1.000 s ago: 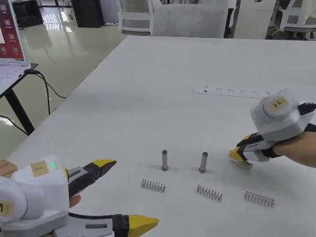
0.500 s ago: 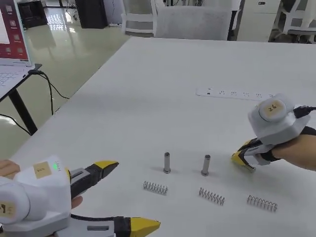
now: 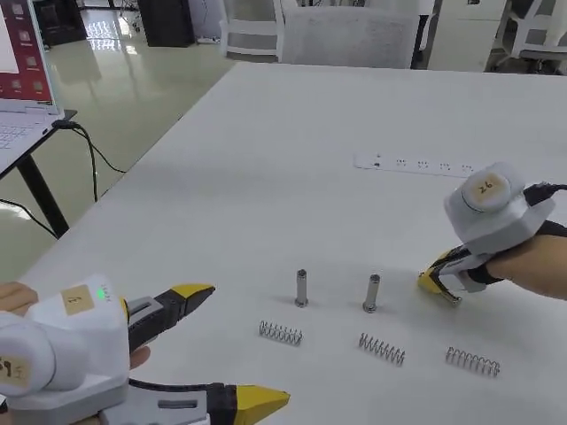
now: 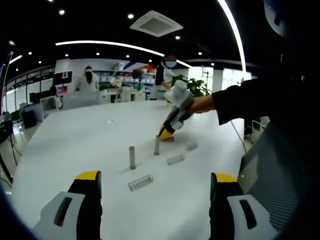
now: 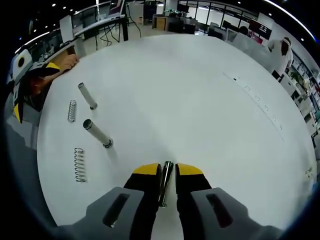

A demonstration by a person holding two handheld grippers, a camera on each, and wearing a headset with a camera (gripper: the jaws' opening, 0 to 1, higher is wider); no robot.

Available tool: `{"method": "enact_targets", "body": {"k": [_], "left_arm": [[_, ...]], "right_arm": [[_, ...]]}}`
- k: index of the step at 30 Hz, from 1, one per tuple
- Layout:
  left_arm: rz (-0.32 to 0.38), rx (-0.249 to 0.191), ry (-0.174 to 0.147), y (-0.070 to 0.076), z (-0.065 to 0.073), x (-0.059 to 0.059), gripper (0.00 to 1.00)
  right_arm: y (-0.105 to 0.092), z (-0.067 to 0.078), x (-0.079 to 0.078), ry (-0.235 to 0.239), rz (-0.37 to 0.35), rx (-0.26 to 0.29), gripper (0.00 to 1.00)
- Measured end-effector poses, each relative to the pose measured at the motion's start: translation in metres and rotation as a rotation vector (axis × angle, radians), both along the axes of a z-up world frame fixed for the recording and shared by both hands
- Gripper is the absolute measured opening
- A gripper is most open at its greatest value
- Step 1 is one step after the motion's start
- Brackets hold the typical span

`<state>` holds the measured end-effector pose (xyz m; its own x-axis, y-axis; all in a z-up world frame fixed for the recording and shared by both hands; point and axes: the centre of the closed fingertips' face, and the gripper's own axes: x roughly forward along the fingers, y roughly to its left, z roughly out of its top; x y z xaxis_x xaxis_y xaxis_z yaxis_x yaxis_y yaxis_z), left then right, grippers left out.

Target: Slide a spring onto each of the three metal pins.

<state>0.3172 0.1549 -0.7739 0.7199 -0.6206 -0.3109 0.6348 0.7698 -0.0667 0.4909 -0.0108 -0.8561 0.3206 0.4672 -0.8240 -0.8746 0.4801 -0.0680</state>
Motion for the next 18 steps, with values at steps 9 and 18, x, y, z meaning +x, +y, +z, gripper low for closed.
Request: {"method": "enact_targets", "body": {"k": [9,18], "left_arm": [[0.000,0.001,0.001,0.0006,-0.0007,0.0009,0.86],[-0.001,0.003,0.003,0.0010,-0.0017,0.0012,0.86]], "right_arm": [[-0.0008,-0.0045,0.0027,0.029,-0.012,0.000,0.09],[-0.0001,-0.0046,-0.0004,0.058,-0.020,-0.003,0.07]]}}
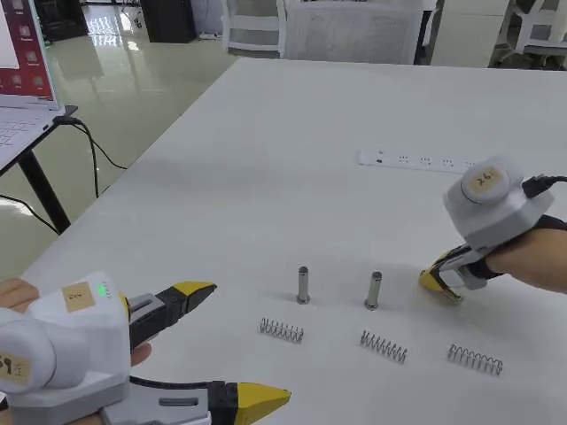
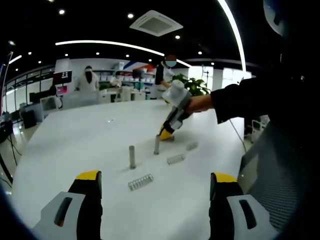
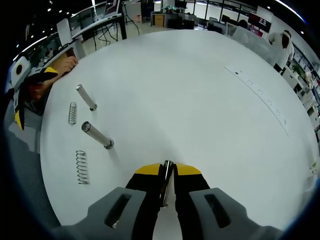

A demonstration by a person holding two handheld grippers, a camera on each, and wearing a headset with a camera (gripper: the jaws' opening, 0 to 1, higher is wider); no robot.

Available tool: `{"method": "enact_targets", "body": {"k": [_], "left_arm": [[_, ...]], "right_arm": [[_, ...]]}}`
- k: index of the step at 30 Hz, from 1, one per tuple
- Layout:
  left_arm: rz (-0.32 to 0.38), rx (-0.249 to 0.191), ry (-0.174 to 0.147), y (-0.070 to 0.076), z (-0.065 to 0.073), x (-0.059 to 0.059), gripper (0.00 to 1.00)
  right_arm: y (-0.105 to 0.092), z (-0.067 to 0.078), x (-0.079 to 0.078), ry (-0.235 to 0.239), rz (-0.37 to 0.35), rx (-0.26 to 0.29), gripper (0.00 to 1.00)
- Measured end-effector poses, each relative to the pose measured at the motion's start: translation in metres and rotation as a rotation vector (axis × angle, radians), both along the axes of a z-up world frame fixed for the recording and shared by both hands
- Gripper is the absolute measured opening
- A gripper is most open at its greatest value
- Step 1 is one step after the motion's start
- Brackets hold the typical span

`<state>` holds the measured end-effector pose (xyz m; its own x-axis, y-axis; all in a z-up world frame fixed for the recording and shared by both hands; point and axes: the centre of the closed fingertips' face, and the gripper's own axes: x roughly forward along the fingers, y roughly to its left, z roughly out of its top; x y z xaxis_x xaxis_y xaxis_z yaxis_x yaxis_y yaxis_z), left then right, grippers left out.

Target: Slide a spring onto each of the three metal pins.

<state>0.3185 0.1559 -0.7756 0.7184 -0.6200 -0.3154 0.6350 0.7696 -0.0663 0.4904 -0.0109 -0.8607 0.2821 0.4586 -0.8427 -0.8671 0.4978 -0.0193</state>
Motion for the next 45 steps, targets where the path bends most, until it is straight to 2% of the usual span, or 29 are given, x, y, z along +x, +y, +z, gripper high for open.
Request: {"method": "enact_targets", "body": {"k": [4,8,15,20,33,45], "left_arm": [[0.000,0.001,-0.001,0.000,0.000,0.000,0.86],[0.001,0.002,-0.003,0.000,0.000,0.000,0.86],[0.001,0.003,-0.008,0.000,0.001,0.000,0.86],[0.002,0.004,-0.008,-0.001,0.002,-0.001,0.86],[-0.005,0.006,-0.008,-0.002,0.002,-0.001,0.85],[-0.013,0.011,-0.010,-0.003,0.003,-0.001,0.85]], "right_arm": [[-0.001,0.000,-0.001,0.014,-0.014,0.006,0.06],[-0.001,0.000,0.000,0.038,-0.063,0.000,0.05],[-0.001,0.000,-0.003,0.018,-0.100,-0.025,0.04],[-0.003,0.004,-0.002,0.017,-0.114,0.004,0.04],[-0.008,0.024,-0.012,-0.020,-0.113,0.024,0.05],[-0.013,0.034,-0.018,-0.041,-0.121,0.041,0.05]]}}
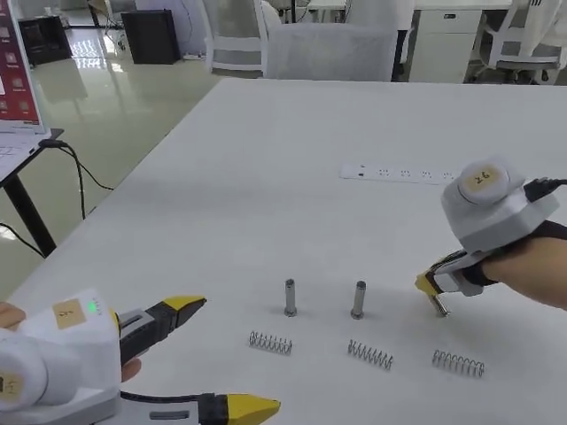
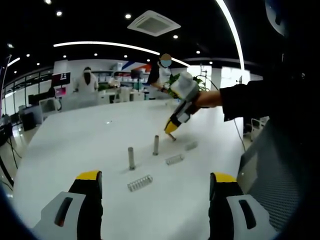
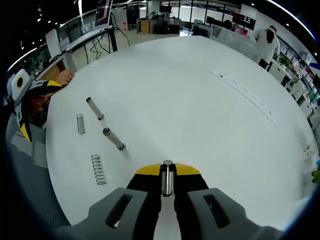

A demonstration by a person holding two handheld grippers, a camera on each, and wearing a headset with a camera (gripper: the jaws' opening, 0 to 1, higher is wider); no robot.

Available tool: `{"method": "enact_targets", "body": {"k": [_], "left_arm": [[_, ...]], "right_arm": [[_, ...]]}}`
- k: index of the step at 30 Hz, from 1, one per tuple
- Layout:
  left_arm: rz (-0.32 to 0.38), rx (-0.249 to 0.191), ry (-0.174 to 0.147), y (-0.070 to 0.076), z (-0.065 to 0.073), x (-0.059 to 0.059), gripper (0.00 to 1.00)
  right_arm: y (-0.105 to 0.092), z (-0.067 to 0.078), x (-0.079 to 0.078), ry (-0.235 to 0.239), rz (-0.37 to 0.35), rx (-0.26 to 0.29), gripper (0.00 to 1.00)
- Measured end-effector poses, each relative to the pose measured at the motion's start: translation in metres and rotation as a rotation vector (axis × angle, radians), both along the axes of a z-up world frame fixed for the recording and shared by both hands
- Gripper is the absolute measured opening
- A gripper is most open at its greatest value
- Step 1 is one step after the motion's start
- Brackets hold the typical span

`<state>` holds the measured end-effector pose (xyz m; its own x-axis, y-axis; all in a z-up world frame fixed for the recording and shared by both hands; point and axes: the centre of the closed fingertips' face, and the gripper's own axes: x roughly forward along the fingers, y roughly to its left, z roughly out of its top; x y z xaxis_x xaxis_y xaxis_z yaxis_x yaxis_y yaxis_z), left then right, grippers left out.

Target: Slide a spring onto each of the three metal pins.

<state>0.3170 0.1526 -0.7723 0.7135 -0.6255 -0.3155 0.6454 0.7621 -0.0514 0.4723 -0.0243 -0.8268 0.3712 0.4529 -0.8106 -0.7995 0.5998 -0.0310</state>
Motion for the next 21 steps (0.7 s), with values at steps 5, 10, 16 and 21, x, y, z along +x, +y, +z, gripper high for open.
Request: {"method": "enact_targets", "body": {"k": [5,10,16,21], "left_arm": [[-0.003,0.003,-0.002,-0.001,0.001,0.000,0.85],[-0.005,0.006,-0.004,-0.002,0.002,0.000,0.85],[-0.005,0.010,-0.005,-0.002,0.002,0.000,0.85],[-0.004,0.015,-0.009,-0.001,0.003,0.000,0.85]], "right_arm": [[-0.004,0.003,-0.001,-0.009,-0.006,0.005,0.05],[-0.009,0.005,-0.003,-0.016,-0.012,0.011,0.05],[-0.011,0.007,-0.009,-0.016,-0.021,0.022,0.05],[-0.012,0.008,-0.013,-0.020,-0.029,0.033,0.05]]}}
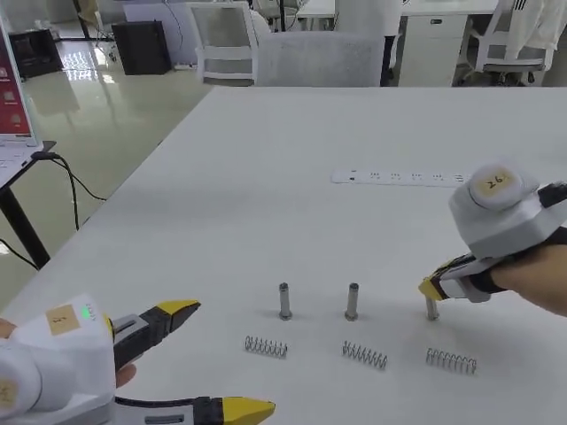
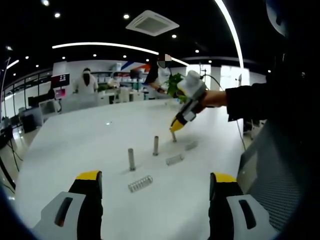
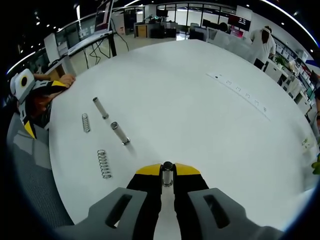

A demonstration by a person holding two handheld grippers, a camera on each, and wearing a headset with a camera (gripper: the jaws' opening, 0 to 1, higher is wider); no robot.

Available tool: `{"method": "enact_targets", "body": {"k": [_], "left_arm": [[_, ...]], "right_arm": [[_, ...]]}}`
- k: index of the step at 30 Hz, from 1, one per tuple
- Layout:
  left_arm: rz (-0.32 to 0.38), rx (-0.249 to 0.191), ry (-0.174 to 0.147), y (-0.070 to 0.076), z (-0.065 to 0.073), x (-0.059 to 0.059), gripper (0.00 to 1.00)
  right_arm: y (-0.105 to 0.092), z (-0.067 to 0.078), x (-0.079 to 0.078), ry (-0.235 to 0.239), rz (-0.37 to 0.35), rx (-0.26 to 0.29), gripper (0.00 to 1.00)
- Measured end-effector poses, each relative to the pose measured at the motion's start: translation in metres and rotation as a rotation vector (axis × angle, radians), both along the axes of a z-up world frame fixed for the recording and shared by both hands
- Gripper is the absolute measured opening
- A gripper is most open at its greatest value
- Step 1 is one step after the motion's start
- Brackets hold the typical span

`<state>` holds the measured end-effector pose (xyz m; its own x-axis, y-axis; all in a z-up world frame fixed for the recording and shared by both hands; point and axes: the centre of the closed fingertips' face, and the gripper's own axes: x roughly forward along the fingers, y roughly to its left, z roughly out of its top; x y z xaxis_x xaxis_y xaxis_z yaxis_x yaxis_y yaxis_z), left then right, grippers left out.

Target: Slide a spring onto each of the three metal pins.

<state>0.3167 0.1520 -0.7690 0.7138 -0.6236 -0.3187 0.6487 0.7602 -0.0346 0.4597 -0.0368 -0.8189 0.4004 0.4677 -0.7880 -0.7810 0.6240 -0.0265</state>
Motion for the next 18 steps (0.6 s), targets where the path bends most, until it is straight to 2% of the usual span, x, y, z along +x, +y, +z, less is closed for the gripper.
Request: {"method": "enact_targets", "body": {"k": [18], "left_arm": [[0.003,0.007,-0.007,0.0018,0.0024,-0.0008,0.85]], "right_arm": [[-0.0031,0.0016,-0.0083,-0.029,0.004,0.023,0.05]]}}
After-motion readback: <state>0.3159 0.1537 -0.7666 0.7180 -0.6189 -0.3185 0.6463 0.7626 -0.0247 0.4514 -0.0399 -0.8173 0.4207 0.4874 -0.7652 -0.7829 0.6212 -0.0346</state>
